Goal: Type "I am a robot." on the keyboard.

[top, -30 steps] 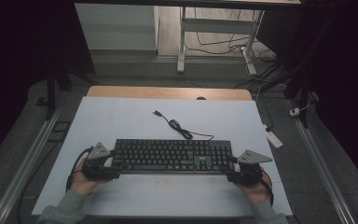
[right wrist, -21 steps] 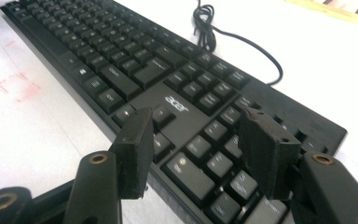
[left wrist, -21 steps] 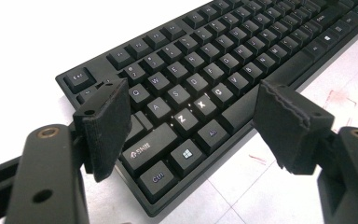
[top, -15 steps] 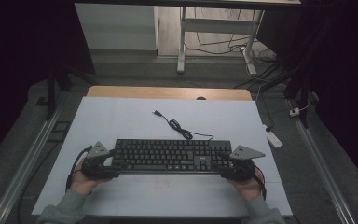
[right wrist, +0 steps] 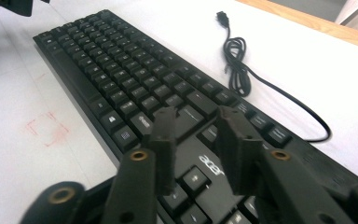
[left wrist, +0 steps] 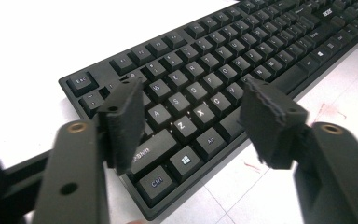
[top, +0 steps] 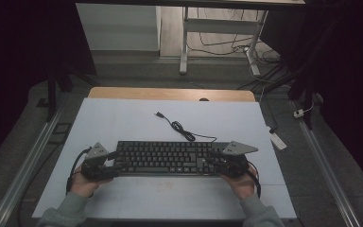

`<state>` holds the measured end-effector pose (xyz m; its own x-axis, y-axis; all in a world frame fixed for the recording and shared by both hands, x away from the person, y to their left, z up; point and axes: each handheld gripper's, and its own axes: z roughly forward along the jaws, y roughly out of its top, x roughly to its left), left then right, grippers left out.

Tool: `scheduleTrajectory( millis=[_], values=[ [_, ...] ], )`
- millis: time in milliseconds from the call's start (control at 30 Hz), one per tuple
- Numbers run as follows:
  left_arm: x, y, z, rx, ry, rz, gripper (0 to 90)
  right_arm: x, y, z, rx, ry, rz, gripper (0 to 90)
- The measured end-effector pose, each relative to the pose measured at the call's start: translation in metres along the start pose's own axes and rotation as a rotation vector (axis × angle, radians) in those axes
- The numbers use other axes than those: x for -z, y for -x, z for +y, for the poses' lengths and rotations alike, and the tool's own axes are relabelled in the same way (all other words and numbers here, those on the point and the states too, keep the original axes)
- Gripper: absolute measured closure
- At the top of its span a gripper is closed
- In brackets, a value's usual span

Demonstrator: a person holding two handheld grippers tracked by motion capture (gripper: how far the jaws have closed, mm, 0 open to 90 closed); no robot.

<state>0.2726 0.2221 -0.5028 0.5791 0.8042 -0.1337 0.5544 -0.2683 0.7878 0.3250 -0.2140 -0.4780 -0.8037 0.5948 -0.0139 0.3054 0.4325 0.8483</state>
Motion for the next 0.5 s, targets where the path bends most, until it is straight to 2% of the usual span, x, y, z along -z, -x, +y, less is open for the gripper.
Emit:
scheduleTrajectory(
  millis=[333, 500],
  values=[
    [0.001, 0.0, 0.0, 0.0, 0.006, 0.007, 61.0, -0.019, -0.009, 0.011, 0.04, -0.031, 0.049, 88.8],
    [0.002, 0.0, 0.001, -0.005, 0.006, 0.012, 74.3, -0.027, -0.013, 0.016, 0.053, -0.037, 0.061, 89.5]
  ],
)
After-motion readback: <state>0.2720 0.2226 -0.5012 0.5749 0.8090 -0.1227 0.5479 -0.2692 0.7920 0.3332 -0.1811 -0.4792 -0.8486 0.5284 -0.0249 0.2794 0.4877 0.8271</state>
